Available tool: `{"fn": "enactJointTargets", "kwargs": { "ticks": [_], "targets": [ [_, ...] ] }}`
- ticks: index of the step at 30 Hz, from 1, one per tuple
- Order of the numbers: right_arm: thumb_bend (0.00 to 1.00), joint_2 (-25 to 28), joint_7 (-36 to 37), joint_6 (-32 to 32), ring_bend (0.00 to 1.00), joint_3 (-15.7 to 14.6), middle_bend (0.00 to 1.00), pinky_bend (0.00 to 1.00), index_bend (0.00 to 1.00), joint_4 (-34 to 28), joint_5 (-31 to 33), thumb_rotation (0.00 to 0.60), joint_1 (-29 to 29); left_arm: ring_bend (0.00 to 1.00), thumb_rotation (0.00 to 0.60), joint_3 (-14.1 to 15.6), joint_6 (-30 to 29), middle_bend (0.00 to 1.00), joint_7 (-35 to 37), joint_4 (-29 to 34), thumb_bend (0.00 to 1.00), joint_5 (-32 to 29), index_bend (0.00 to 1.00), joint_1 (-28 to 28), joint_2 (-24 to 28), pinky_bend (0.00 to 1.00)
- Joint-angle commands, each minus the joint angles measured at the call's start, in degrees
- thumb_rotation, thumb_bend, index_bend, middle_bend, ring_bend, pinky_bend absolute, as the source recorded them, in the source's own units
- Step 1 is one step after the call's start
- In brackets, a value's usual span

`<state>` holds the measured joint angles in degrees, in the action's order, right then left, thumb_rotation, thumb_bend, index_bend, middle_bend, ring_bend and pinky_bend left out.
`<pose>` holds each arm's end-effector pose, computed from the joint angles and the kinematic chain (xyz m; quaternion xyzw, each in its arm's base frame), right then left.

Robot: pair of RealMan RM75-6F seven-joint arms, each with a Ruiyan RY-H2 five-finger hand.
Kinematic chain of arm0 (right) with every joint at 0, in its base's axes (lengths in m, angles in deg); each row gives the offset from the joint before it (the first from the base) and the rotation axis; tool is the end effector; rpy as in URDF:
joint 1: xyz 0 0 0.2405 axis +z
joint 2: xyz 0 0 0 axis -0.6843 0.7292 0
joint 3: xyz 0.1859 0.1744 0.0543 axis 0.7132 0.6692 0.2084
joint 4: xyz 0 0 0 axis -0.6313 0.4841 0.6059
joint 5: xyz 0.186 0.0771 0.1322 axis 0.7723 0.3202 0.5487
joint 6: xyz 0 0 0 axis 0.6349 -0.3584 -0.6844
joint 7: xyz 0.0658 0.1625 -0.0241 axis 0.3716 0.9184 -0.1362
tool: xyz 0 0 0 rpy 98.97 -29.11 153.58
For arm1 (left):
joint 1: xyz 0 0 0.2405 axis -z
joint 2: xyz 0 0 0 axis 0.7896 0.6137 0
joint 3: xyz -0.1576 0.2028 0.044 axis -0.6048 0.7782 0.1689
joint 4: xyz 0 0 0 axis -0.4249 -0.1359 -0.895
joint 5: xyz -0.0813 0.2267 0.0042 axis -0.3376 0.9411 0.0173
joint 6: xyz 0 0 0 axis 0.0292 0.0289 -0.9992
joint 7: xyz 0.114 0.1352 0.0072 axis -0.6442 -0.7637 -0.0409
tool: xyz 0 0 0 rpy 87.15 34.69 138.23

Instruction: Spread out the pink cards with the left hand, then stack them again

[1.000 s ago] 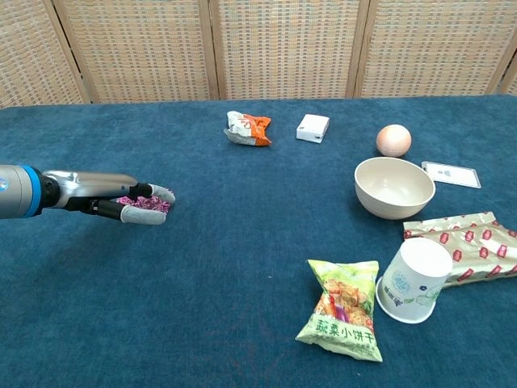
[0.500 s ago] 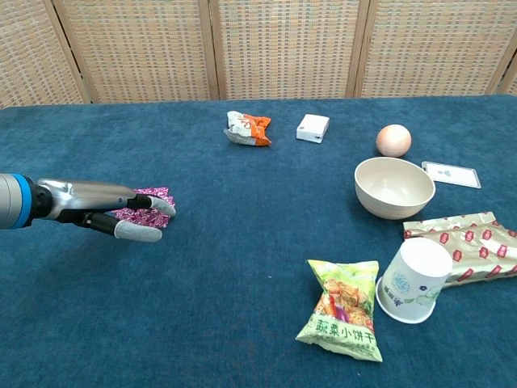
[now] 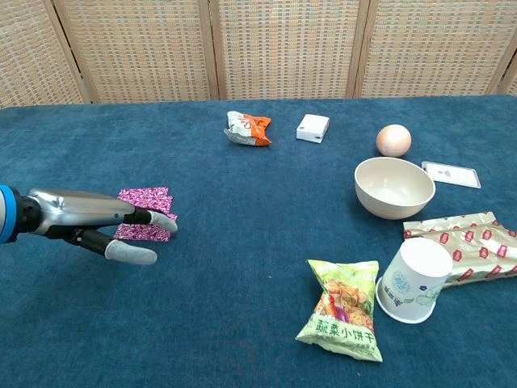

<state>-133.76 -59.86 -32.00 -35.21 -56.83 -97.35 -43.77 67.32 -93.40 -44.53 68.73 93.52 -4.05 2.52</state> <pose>-0.3630 -0.1855 0.2138 0.5706 -0.3677 0.4110 0.6085 -0.2026 0.3372 -0.0752 -0.8420 -0.4214 -0.1809 0.2840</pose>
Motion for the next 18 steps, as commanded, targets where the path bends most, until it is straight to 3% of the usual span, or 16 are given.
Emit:
{"fn": "enactJointTargets", "kwargs": {
  "ticks": [1,11,18],
  "targets": [
    [0.14,0.03,0.06,-0.09,0.15,0.0,0.28,0.08,0.32,0.04,-0.02,0.6,-0.07,0.0,0.052,0.62,-0.3,0.0,-0.9,1.26,0.0,0.19,0.05,0.04,0.58,0.06],
    [0.14,0.0,0.13,-0.27,0.15,0.03,0.28,0.08,0.32,0.15,-0.11,0.6,-0.2,0.0,0.05,1.12,-1.73,0.0,-2.19,3.81,0.0,0.19,0.05,-0.01,1.68,0.06],
    [0.14,-0.05,0.02,-0.19,0.15,0.05,0.28,0.08,0.32,0.06,-0.14,0.6,-0.19,0.0,0.05,0.35,-1.89,0.0,-1.35,1.63,0.0,-0.69,0.05,0.1,1.07,0.06]
  ]
}}
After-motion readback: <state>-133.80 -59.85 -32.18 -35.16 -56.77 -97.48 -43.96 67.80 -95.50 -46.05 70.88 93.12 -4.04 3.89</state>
